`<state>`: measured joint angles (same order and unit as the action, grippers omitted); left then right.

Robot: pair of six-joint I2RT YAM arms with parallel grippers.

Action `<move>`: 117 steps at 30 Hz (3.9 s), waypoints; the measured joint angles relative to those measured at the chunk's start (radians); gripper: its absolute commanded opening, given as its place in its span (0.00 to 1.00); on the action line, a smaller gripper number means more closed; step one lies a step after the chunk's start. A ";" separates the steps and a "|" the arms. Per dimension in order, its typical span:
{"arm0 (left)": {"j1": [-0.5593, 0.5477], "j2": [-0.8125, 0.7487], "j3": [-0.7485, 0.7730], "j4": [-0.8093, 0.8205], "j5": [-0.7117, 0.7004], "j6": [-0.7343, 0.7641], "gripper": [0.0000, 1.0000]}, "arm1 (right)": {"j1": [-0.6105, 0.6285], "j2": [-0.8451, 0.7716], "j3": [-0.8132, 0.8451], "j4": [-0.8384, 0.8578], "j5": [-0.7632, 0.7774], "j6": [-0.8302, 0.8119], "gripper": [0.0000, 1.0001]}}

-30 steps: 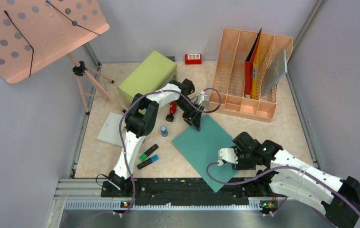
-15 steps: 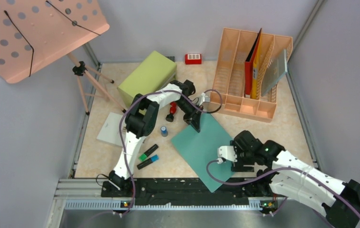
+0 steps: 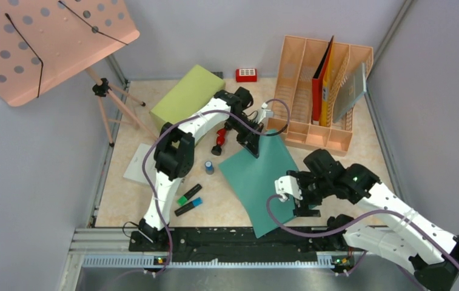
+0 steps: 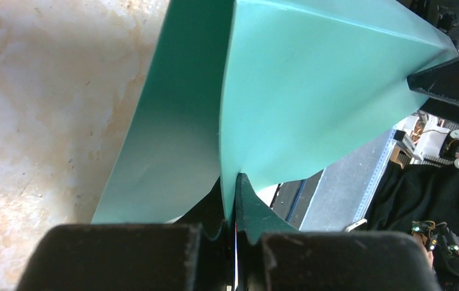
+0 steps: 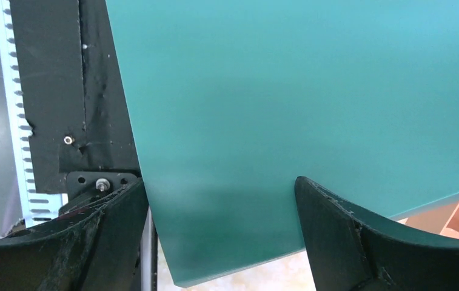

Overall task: Organize the desk
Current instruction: Pick up the folder from the center of the board, then place the folder in the storage box.

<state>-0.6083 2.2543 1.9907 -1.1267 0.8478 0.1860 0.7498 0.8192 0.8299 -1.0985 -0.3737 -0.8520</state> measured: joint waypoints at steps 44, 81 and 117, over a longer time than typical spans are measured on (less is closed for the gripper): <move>-0.033 -0.510 -0.329 0.111 -0.106 0.229 0.00 | -0.368 0.172 0.343 0.359 -0.050 0.564 0.96; -0.087 -0.733 -0.525 0.303 -0.130 0.318 0.00 | -0.402 0.480 0.180 0.441 -0.626 0.444 0.29; 0.195 -0.890 -0.182 0.326 -0.254 0.078 0.73 | -0.787 0.386 0.780 0.503 -0.398 0.865 0.00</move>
<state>-0.4129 1.3647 1.8088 -0.8009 0.5934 0.2642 -0.0376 1.2053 1.6104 -0.5957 -0.7715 0.0128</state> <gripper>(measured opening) 0.735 0.151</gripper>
